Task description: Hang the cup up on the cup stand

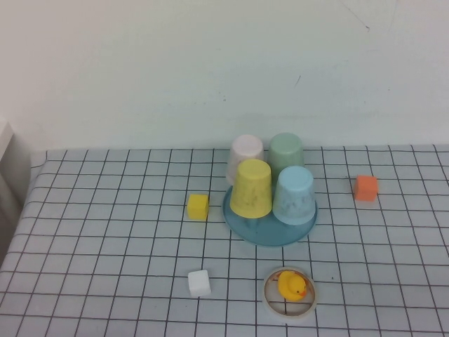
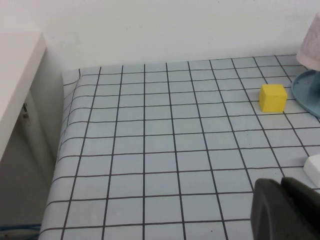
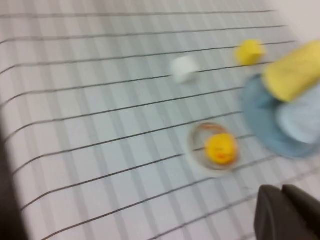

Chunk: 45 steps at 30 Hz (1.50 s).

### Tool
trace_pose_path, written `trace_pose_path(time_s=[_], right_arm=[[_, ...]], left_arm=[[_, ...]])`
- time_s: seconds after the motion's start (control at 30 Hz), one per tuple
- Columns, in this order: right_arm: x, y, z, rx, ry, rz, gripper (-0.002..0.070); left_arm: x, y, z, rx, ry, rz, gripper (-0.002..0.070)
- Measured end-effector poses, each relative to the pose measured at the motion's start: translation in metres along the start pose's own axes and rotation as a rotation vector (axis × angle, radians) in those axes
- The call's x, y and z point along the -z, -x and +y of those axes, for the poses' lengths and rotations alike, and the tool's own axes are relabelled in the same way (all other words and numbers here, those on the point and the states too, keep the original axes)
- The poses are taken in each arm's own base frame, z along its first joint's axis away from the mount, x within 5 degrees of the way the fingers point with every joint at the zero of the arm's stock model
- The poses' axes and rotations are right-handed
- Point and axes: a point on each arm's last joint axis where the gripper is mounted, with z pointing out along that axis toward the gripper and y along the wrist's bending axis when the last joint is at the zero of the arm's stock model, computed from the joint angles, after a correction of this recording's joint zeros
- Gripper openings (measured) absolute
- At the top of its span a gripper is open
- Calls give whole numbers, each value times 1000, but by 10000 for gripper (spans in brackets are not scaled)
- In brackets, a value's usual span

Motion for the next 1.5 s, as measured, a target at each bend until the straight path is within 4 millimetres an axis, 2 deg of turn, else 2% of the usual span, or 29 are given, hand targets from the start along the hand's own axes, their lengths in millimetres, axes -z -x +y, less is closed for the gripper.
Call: trace_pose_path(time_s=[0.23, 0.37, 0.47, 0.53, 0.67, 0.83, 0.9, 1.07, 1.5], right_arm=[[36, -15, -18, -158, -324, -44, -1], [54, -22, -22, -234, -524, -43, -1], [60, -27, -22, -289, -642, -28, -1], [57, -34, -23, -320, -704, -24, -1], [37, -60, -20, -358, -785, -8, -1], [6, -100, -3, -379, -777, 23, -1], [1, -110, 3, -389, -767, 40, -1], [1, -115, 12, -420, -751, 47, -1], [3, -114, 14, -562, -752, -13, -1]], left_arm=[[0, 0, 0, 1, 0, 0, -1], [0, 0, 0, 1, 0, 0, -1], [0, 0, 0, -3, 0, 0, -1], [0, 0, 0, -3, 0, 0, -1], [0, 0, 0, -3, 0, 0, -1], [0, 0, 0, -3, 0, 0, -1], [0, 0, 0, -3, 0, 0, -1], [0, 0, 0, -3, 0, 0, -1], [0, 0, 0, 3, -1, 0, -2]])
